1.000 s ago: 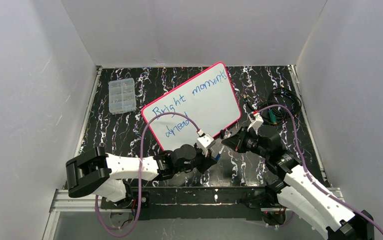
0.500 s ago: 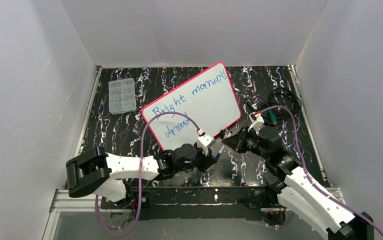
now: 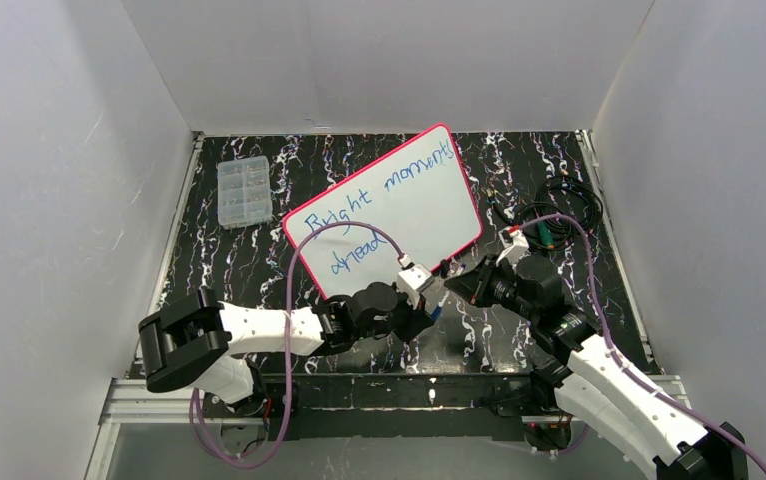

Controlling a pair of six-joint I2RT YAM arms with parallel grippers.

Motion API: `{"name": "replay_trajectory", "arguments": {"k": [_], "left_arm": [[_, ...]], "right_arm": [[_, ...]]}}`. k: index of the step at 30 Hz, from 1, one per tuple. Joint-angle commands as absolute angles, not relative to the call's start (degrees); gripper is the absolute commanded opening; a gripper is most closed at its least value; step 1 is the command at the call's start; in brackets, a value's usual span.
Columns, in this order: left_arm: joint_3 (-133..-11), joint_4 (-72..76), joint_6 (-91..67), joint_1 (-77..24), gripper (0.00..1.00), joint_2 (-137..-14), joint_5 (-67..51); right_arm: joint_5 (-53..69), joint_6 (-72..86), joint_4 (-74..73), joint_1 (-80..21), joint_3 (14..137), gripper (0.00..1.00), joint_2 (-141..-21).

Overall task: Write a sentence on the whiteboard
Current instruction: Insert the whiteboard marker without the cap into the pen cap.

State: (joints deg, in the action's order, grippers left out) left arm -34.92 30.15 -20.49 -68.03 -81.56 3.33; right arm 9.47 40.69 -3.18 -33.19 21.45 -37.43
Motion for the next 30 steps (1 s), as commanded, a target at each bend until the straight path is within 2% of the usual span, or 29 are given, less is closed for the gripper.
{"name": "replay_trajectory", "arguments": {"k": [1,30], "left_arm": [[-41.52,41.84,-19.21,-66.32,0.0,-80.14,6.17],[-44.94,44.86,-18.63,-63.5,0.0,-80.38,5.38]], "right_arm": [[13.78,39.33,-10.67,-35.54,18.78,0.01,-38.14],[7.07,40.63,-9.61,-42.96,15.38,0.01,-41.81]]}}
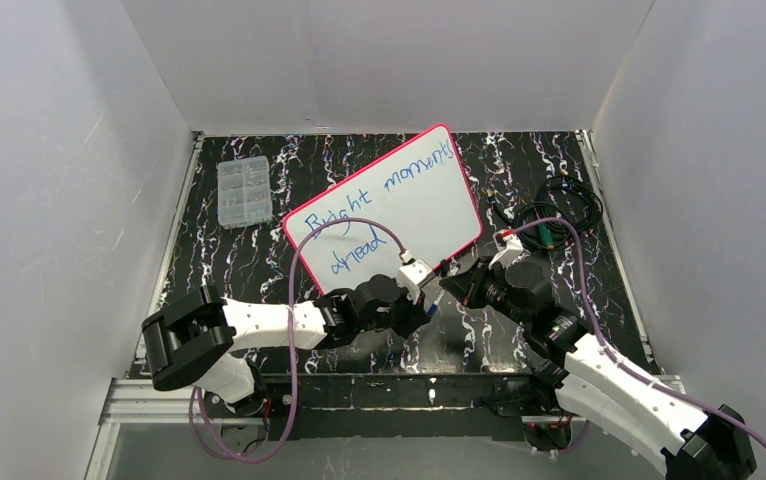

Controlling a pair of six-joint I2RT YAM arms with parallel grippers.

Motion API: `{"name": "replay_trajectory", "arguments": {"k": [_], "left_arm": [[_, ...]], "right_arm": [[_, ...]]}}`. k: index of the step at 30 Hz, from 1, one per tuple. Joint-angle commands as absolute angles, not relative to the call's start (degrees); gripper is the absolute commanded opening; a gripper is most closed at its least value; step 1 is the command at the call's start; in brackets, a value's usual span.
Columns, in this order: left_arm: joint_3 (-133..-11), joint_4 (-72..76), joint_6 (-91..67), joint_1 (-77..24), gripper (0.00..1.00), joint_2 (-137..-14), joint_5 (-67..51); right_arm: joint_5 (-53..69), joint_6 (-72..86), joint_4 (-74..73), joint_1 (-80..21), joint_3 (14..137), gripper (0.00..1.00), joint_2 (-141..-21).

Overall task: Write a sentence on the whiteboard
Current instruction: Insert the whiteboard marker without the cap into the pen cap, then put down the whiteboard marker at the center of the board, then reset both arms

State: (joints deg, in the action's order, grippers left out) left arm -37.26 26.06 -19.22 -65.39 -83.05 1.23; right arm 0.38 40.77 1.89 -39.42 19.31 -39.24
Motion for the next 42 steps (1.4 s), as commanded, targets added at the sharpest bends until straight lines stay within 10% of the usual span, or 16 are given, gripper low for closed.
{"name": "replay_trajectory", "arguments": {"k": [1,8,13,20,31,42], "left_arm": [[-45.06,44.91,-18.63,-63.42,0.0,-80.49,5.32],[-43.37,43.32,-19.51,-62.6,0.0,-79.57,2.99],[-41.33,36.42,-21.61,-61.19,0.41,-76.3,1.75],[-43.84,21.65,-21.06,-59.77,0.69,-69.49,0.0],[-65.44,-14.22,-17.6,-50.69,0.86,-68.66,-5.89],[-87.08,-34.78,-12.07,-27.05,0.92,-71.53,-10.89]], "right_arm": [[6.73,40.77,-9.58,-43.26,15.35,0.01,-41.89],[-3.89,43.72,-16.42,-43.79,18.94,0.01,-41.04],[-12.56,46.77,-21.1,-43.75,23.37,0.03,-44.57],[-18.32,48.25,-19.35,-43.68,25.28,0.1,-49.95],[-26.21,41.75,-20.85,-40.05,31.44,0.94,-51.67],[-10.73,16.94,-20.85,-18.02,51.59,0.99,-60.08]]}}
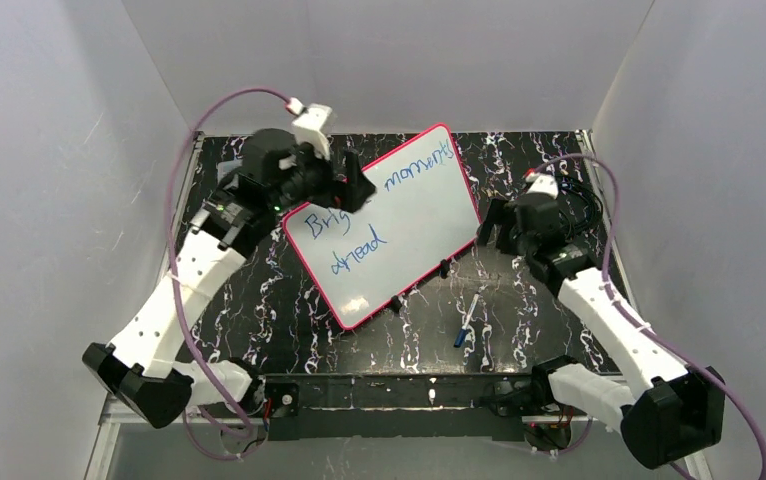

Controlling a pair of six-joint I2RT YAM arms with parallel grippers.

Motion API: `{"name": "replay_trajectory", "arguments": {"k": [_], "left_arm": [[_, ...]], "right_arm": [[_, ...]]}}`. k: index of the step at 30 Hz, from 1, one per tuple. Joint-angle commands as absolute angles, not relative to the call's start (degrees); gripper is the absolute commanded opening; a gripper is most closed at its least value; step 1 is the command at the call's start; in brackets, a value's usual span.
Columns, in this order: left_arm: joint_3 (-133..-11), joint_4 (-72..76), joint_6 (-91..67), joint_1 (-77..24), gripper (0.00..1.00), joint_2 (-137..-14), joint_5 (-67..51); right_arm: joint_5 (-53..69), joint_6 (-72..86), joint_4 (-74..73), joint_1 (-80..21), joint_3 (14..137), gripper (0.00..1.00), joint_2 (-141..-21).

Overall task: Write a sentence on the whiteboard
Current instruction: Reset both arms

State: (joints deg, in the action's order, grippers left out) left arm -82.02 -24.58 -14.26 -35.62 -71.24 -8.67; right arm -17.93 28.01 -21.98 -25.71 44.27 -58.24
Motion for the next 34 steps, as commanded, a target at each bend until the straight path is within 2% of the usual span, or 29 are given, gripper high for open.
{"name": "replay_trajectory", "arguments": {"k": [1,4,8,13,20,34], "left_arm": [[-87.25,-35.45,-12.51,-23.79,0.92,-71.09,-10.85],[-84.27,-34.97,-14.09,-14.83,0.93,-66.71,-9.71],[-77.68,-33.33,-13.27,-7.79,0.98,-58.59,-1.4],[-64.95,-30.26,-8.04,-6.75,0.98,-48.56,12.78],[-48.37,-22.47,-7.56,-6.68,0.98,-34.28,20.94],[-49.62,-22.14,-7.9,-6.68,0.98,-31.97,22.98]], "right_arm": [[-8.67,15.69,-21.17,-15.68,53.18,0.99,-60.59],[-6.26,12.9,-21.47,-10.41,56.18,0.99,-60.11],[-6.05,10.22,-17.84,-9.67,56.23,0.99,-55.39],[-6.13,7.07,-12.15,-9.57,52.31,0.99,-49.51],[-9.08,6.39,-9.59,-9.59,49.57,0.99,-44.65],[-10.6,6.09,-9.42,-9.65,49.09,0.99,-43.68]]}}
